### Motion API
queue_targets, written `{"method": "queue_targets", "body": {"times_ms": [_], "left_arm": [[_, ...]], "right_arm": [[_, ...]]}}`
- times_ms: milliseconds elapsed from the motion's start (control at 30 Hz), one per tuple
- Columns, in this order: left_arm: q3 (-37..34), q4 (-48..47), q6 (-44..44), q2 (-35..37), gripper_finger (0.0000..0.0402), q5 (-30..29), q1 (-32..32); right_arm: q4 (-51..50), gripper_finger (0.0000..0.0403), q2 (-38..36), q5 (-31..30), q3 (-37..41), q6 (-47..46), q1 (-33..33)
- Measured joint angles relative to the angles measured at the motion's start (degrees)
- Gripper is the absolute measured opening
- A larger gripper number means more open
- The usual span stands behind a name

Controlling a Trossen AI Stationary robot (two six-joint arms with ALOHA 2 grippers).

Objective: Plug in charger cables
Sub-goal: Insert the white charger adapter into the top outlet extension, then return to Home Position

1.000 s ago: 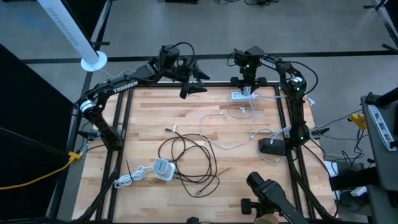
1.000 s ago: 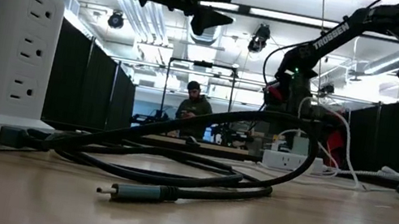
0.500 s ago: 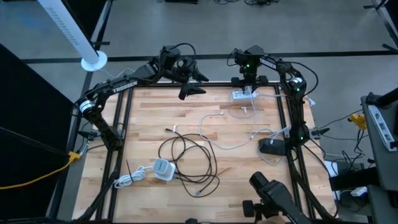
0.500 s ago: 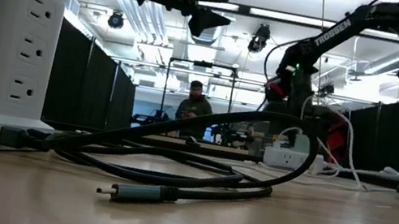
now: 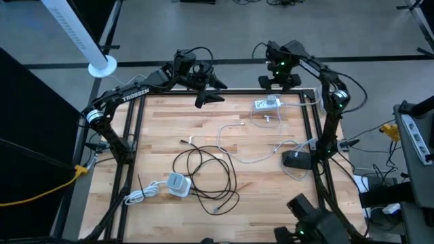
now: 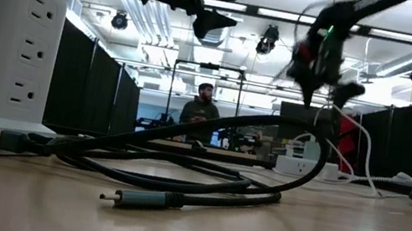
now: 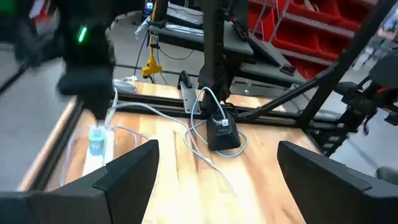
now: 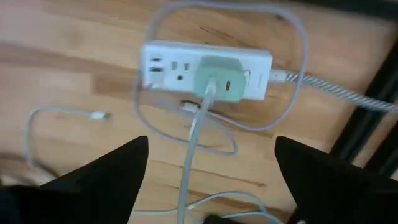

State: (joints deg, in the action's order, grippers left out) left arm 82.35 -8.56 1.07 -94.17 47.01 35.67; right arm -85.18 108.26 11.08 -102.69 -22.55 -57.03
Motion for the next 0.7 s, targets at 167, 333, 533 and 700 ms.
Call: {"method": "queue_targets", "body": {"times_ms": [167,333,533,700], "left_arm": [[-0.02,2.18,-5.53,4.8,0.0313,-0.07,-0.01],[0.0,3.78,-5.99,8.81,0.0313,-4.21,-0.07],[0.0,10.0,-7.62,10.54,0.0313,-9.11,-0.18],[0.02,12.91,-18.08,10.13,0.0313,-16.86,-0.9]], "right_arm": [[1.87,0.0309,-11.32,-0.56,-0.1,10.48,0.35],[8.12,0.0273,-24.91,3.52,1.44,21.92,1.04],[24.36,0.0229,-40.33,25.82,15.03,28.53,1.0],[30.17,0.0162,-50.85,43.7,28.18,40.24,2.09]]}}
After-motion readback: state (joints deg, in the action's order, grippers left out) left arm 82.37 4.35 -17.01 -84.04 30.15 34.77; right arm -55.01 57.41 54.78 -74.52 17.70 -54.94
